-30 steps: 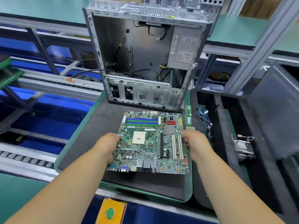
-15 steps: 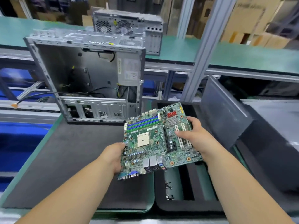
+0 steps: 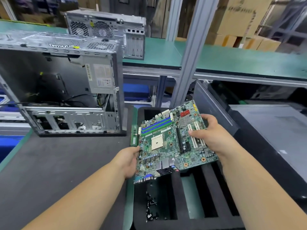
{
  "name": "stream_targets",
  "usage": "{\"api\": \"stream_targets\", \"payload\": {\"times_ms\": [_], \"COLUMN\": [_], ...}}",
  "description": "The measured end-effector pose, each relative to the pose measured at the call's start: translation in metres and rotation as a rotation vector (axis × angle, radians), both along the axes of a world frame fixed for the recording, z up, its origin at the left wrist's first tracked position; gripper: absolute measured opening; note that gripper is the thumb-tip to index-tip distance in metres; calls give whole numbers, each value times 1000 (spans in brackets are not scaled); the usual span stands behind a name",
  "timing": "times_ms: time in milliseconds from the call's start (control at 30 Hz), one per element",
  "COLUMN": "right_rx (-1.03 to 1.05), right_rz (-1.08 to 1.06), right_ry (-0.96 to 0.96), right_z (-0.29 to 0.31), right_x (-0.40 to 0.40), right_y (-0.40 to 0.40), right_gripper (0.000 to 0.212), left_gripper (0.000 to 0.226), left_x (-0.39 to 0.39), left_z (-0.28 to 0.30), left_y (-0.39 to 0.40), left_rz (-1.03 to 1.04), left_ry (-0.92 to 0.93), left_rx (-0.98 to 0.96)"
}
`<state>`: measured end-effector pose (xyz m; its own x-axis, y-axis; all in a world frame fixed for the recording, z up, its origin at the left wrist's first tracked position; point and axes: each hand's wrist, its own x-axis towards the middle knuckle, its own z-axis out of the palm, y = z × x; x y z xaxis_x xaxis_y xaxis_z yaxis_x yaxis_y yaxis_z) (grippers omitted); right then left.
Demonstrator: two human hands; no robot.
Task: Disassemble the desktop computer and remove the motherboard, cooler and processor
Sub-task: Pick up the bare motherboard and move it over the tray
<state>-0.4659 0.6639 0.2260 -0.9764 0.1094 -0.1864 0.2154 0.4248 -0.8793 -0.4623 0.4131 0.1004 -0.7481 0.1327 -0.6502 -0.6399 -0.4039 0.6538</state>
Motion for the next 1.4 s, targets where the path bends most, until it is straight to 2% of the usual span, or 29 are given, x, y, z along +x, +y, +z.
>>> {"api": "stream_targets", "payload": {"times_ms": [133,367,700,1033,1400], "right_rx": [65,326,589,875,880], "right_rz": [-21,-105,-157,-42,28], "right_ry": [24,116,327,236,72], "right_z": [1,13,14,-26,-73], "right_x": [-13,-36,-85,-136,-175], "right_y": [10,10,-16,-26,-9], "right_gripper": [74,73,72,81,79], "left_gripper": [48,27,19,19,17], "left_x": [-7,-22,-45,-67,-82], "left_z": [-2,-15,-20,-21,-25], "left_y": [10,-1,-36,-51,-50], "left_rz": [-37,-23,-50,-60,-66], "left_ry": [-17,-70,7,34,47], "left_rx": [96,59,-25,-8,-2]}}
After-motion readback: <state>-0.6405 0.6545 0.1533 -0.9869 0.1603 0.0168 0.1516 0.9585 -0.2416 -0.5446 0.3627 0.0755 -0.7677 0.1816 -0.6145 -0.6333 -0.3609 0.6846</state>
